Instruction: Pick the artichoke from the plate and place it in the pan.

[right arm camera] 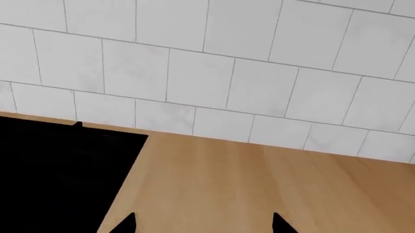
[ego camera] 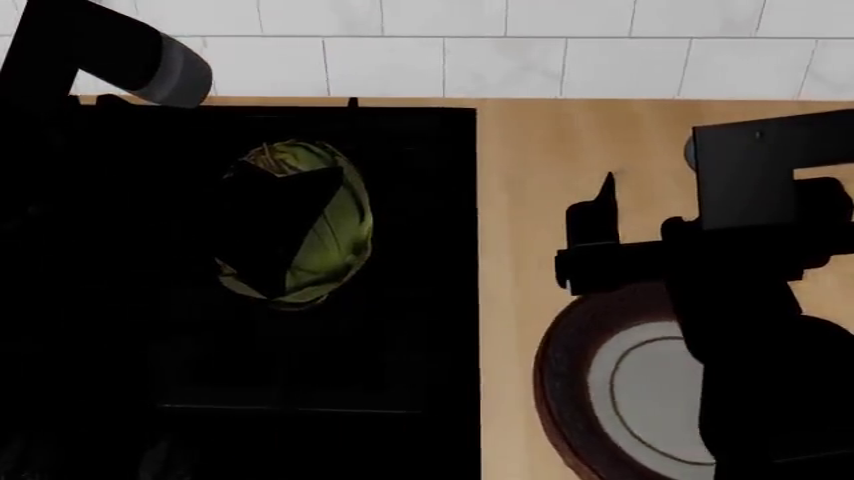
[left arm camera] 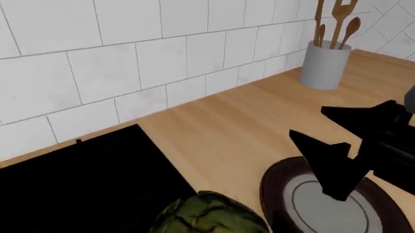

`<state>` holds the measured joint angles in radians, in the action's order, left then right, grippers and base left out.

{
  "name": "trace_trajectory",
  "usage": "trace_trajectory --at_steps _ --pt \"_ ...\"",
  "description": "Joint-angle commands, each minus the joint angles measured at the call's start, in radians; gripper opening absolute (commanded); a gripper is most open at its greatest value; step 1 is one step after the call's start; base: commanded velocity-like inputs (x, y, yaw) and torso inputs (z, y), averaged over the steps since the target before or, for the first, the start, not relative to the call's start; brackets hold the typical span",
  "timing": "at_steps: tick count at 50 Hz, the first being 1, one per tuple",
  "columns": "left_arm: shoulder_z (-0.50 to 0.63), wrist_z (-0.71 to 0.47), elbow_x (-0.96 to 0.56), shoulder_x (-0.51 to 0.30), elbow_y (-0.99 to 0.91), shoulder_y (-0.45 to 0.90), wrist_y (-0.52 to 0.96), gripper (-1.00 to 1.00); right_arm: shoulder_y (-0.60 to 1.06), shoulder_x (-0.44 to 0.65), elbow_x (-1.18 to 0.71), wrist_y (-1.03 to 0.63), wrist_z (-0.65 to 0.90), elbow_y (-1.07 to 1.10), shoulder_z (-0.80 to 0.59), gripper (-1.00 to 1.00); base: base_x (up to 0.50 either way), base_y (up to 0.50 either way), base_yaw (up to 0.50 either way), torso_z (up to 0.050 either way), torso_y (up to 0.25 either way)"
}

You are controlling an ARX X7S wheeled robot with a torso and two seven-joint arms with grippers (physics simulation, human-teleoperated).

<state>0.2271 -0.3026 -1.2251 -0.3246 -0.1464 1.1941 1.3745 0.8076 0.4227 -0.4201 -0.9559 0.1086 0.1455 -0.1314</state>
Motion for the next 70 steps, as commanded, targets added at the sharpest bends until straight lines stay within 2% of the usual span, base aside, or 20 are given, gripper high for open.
trace_trajectory --at_steps 1,32,70 --pt "-0.018 -0.041 -0.039 0.003 -0.009 0.012 0.004 -1.0 -0.004 0.004 -0.006 -0.006 0.004 0.011 0.003 1.0 0.0 0.45 0.0 0.0 0.0" --pt "0.018 -0.026 -0.039 -0.011 0.01 0.022 -0.034 -1.0 0.0 0.008 -0.014 -0.003 0.005 0.006 0.001 1.0 0.0 0.44 0.0 0.0 0.001" --pt "0.027 -0.062 -0.084 -0.025 -0.002 0.021 -0.048 -1.0 -0.016 0.015 -0.027 -0.005 0.014 0.022 0.006 1.0 0.0 0.44 0.0 0.0 0.001"
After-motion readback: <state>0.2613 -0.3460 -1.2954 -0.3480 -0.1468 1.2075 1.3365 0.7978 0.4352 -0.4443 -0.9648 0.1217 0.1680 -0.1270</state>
